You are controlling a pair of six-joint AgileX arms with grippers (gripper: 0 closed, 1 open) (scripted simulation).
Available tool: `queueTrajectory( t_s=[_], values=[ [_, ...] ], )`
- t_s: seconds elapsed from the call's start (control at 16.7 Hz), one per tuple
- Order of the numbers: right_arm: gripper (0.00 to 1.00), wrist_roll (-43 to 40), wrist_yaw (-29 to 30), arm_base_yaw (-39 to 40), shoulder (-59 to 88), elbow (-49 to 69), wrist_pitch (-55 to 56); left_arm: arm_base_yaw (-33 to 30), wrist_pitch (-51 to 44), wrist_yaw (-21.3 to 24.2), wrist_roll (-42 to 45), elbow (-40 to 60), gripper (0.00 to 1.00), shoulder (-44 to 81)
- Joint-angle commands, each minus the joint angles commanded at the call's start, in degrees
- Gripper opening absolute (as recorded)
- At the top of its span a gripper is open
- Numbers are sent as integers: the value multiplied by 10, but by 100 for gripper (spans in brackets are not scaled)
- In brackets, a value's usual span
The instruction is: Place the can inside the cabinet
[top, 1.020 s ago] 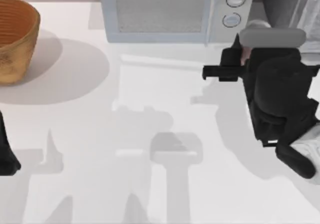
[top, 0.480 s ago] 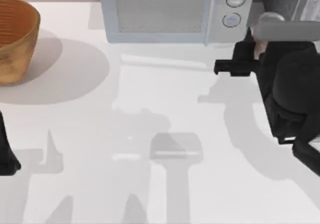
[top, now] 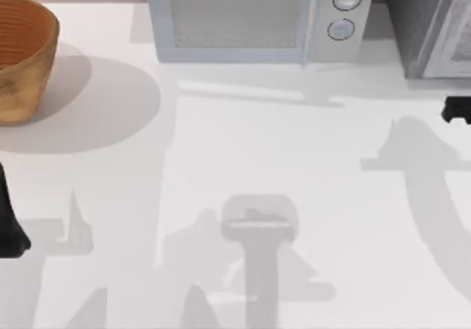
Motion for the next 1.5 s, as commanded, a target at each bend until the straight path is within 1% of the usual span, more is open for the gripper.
queueTrajectory(
  t_s=[0.42, 0.6, 0.72, 0.9, 1.2, 1.32, 1.5],
  values=[
    [0, -20, -142, -142, -356, -144, -193, 0, 0, 0, 0, 0, 100, 0],
    [0, -27, -191, -190, -470, -193, -259, 0, 0, 0, 0, 0, 100, 0],
    [0, -30, -215, -213, -521, -216, -289, 0, 0, 0, 0, 0, 100, 0],
    [0, -32, -230, -227, -553, -230, -309, 0, 0, 0, 0, 0, 100, 0],
    [0, -31, -229, -226, -550, -229, -308, 0, 0, 0, 0, 0, 100, 0],
    [0, -30, -228, -222, -534, -211, -312, 0, 0, 0, 0, 0, 100, 0],
    [0, -30, -220, -211, -473, -138, -330, 0, 0, 0, 0, 0, 100, 0]
  ],
)
